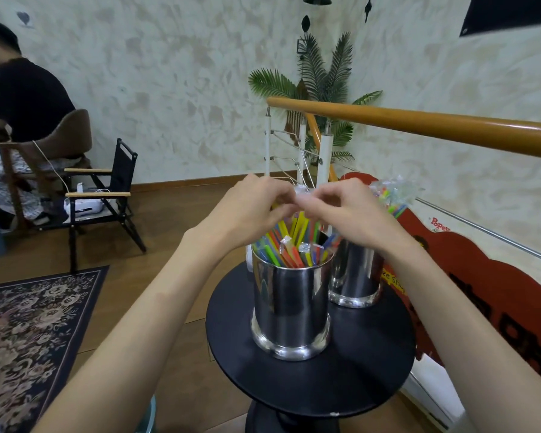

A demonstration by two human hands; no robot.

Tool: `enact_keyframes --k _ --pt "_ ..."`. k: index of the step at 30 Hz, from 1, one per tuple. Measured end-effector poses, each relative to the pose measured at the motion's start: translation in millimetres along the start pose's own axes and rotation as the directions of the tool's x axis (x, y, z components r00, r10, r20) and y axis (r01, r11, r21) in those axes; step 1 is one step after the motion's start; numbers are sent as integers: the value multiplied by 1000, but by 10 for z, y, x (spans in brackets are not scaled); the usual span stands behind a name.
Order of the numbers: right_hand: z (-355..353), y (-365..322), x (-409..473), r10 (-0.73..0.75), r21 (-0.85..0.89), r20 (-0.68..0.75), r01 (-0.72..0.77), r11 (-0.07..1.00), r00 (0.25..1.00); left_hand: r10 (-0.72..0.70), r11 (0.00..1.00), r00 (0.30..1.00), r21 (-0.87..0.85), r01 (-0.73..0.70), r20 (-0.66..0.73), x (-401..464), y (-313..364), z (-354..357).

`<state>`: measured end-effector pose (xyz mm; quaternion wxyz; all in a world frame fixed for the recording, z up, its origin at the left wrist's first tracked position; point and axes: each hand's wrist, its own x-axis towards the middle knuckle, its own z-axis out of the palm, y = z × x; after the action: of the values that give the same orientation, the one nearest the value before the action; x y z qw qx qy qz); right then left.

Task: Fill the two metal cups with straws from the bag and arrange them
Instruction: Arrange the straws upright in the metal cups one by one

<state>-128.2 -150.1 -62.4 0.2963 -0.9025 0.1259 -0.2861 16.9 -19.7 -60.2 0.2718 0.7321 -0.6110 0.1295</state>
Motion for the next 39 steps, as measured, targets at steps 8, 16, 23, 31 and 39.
enact_keyframes --k 8,16,23,31,39 --pt "-152 177 21 203 -55 -95 -209 976 975 -81 992 966 114 54 247 -5 62 91" --pt "-87 318 47 314 61 115 -322 945 943 -129 988 985 100 118 111 31 9 221" --pt "-36 314 37 349 18 172 -358 934 921 -135 982 989 143 127 54 89 2 323" --pt "16 232 -14 334 92 266 -368 925 905 -154 985 987 89 149 52 168 -74 314" --pt "163 250 12 337 44 159 -348 937 928 -119 984 987 -123 132 104 159 -135 292"
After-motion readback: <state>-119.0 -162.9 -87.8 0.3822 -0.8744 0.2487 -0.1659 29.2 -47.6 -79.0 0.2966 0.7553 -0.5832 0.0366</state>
